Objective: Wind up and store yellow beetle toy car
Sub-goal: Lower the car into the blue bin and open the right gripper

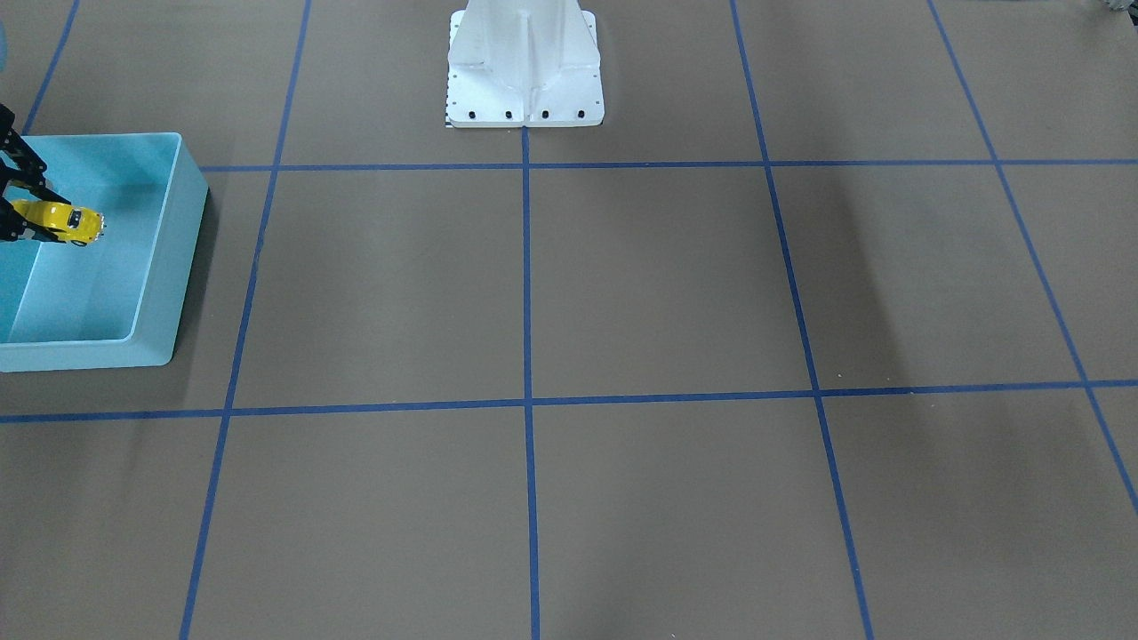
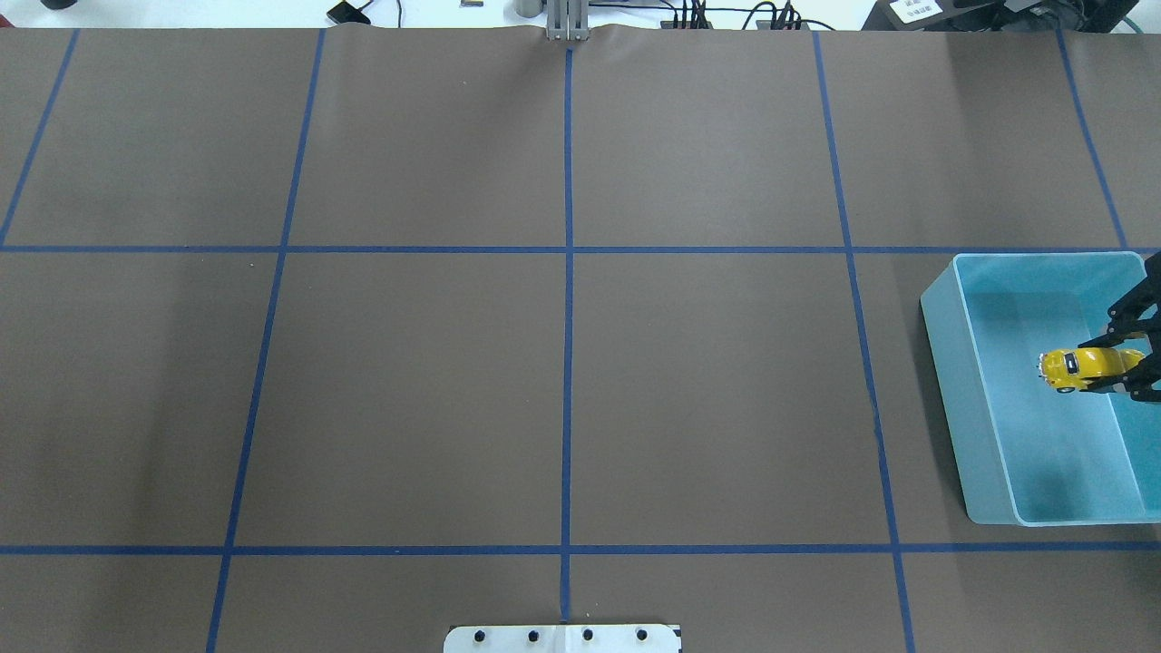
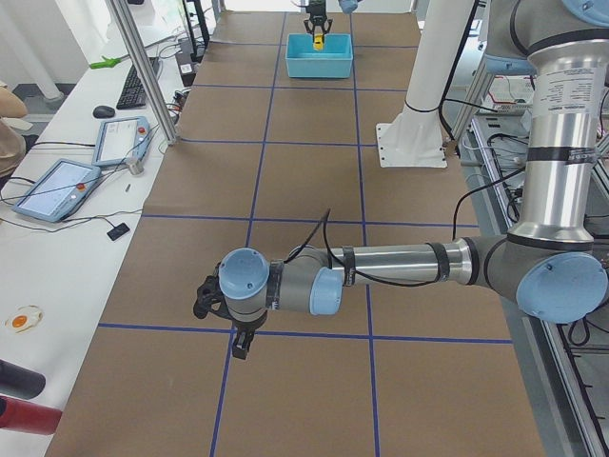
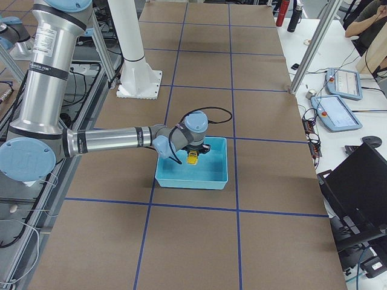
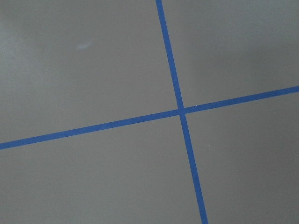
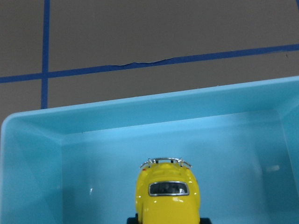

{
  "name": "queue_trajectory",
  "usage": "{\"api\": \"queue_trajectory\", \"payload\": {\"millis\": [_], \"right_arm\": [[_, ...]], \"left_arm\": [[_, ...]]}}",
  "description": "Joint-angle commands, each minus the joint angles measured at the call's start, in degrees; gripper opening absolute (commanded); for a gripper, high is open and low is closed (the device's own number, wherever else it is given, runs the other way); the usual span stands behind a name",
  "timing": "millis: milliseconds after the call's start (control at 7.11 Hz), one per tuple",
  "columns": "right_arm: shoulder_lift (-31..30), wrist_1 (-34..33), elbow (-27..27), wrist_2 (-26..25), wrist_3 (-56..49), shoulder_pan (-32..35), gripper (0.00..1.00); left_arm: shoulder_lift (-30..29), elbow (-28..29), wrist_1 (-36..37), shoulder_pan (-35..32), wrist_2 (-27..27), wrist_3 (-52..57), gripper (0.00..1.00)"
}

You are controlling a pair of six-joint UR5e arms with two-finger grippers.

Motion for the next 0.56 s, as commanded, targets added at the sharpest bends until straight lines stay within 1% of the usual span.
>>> {"api": "queue_trajectory", "payload": {"millis": [0,422], "right_arm": [[1.9,2.3,-5.2,0.0,0.2,-0.5,0.00],[4.6,2.5,-6.7,0.0,0.2,-3.5,0.00]], "left_arm": [[0.0,0.0,0.0,0.0,0.0,0.0,0.99],[0.1,0.0,0.0,0.0,0.0,0.0,0.99]]}}
